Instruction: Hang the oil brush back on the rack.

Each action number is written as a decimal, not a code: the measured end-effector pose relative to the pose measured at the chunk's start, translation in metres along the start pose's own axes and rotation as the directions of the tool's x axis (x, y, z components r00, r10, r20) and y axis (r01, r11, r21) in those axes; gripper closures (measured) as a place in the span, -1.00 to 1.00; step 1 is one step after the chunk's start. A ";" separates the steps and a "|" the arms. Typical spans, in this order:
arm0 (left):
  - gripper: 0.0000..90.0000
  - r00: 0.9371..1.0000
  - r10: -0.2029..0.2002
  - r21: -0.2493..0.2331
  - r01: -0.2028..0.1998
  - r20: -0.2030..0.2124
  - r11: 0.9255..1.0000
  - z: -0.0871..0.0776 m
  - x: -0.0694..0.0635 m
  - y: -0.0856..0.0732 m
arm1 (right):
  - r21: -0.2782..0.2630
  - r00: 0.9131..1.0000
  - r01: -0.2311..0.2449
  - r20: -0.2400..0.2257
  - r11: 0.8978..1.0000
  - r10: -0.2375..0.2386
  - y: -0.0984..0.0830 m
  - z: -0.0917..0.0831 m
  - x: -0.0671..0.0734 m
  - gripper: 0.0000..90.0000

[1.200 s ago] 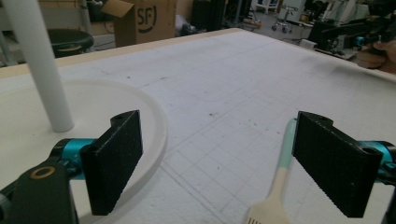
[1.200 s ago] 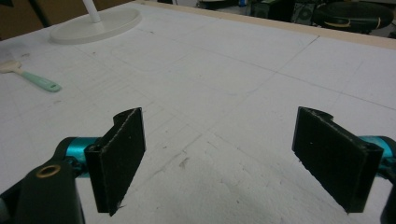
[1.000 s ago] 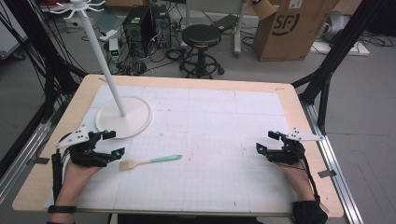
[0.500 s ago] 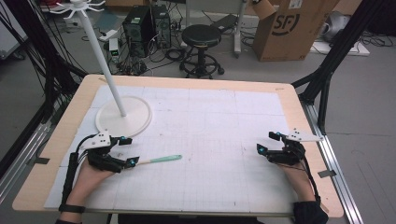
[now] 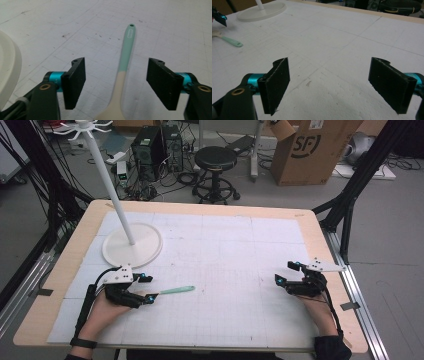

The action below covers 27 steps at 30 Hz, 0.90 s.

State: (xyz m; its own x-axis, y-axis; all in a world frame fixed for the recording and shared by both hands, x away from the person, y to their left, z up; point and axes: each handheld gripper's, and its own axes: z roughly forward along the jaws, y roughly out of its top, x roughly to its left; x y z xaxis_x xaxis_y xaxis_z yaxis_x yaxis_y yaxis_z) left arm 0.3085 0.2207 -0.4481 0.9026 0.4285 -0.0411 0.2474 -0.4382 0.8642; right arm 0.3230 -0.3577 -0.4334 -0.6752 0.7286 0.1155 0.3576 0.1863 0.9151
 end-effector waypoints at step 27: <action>0.74 1.000 0.015 0.131 -0.018 0.021 0.991 0.012 -0.001 0.004 | -0.003 1.000 -0.005 0.003 1.000 0.005 0.000 -0.001 -0.001 -0.62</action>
State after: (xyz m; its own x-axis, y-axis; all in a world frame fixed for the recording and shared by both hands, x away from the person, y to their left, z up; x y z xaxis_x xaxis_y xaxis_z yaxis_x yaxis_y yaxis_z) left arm 0.3125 0.2088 -0.4511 0.9136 0.4048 -0.0387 0.2752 -0.5455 0.7916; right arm 0.3231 -0.3589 -0.4331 -0.6715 0.7314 0.1190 0.3590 0.1807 0.9157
